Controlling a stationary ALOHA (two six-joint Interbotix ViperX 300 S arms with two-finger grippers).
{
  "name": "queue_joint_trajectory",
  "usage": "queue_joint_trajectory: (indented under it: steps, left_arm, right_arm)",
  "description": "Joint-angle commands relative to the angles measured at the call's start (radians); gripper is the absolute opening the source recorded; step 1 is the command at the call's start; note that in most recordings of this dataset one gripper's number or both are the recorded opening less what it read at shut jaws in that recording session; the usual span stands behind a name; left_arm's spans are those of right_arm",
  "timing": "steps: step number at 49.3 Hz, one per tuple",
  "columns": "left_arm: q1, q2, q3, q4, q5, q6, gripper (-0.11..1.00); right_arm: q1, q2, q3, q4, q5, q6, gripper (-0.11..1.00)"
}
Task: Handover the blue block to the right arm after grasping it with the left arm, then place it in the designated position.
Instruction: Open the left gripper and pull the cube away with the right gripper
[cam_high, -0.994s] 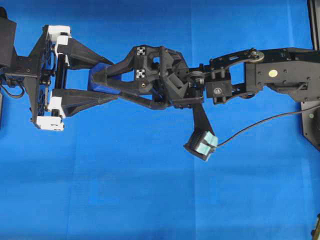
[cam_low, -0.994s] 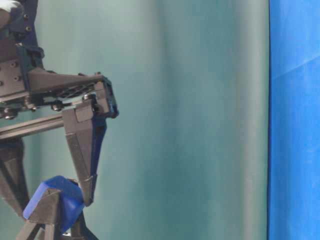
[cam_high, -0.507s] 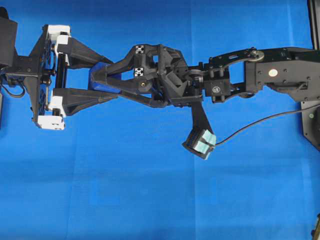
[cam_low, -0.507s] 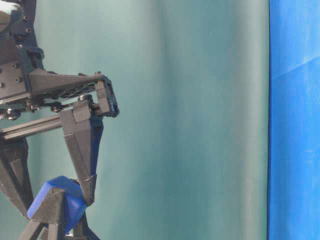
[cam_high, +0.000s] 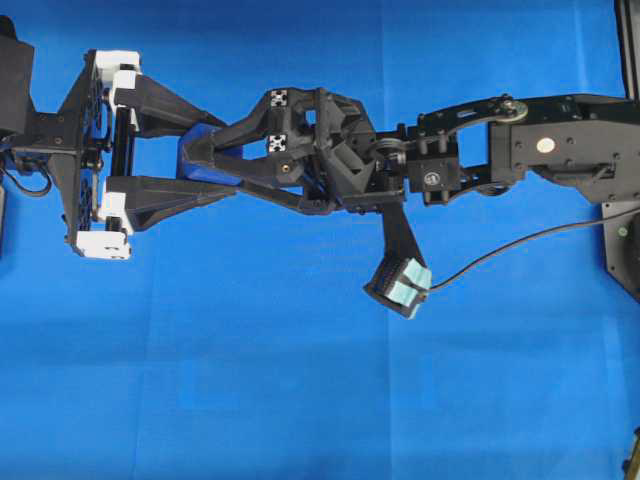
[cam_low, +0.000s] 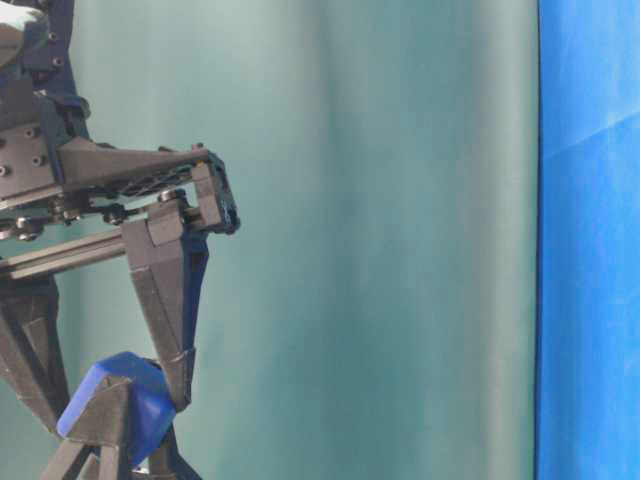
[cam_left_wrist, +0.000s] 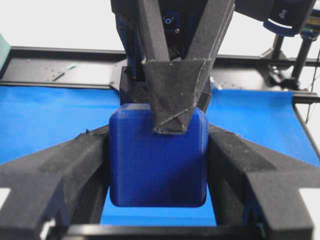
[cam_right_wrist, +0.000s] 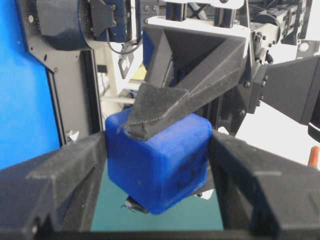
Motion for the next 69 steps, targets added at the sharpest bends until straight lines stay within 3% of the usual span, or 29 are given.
queue_joint_trajectory:
  steps: [1, 6, 13, 17, 46, 69]
  left_arm:
    - [-0.005, -0.020, -0.017, -0.002, -0.002, -0.003, 0.49]
    - [-0.011, -0.020, -0.017, -0.002, -0.005, -0.005, 0.50]
    - [-0.015, -0.023, -0.015, 0.000, -0.006, -0.006, 0.84]
    - [-0.015, -0.028, -0.014, -0.002, -0.008, -0.006, 0.93]
    - [-0.015, -0.035, -0.012, -0.002, -0.003, -0.005, 0.93]
    - [-0.015, -0.048, -0.008, 0.000, -0.002, -0.005, 0.93]
  right_arm:
    - [-0.003, -0.015, -0.029, 0.003, -0.003, 0.003, 0.56]
    - [-0.003, -0.015, -0.029, 0.003, -0.002, 0.003, 0.56]
    - [-0.002, -0.015, -0.028, 0.003, -0.002, 0.003, 0.56]
    - [-0.003, -0.017, -0.026, 0.003, -0.002, 0.005, 0.56]
    - [-0.002, -0.029, -0.012, 0.003, 0.005, 0.034, 0.56]
    - [0.006, -0.173, 0.130, 0.005, 0.021, 0.040, 0.56]
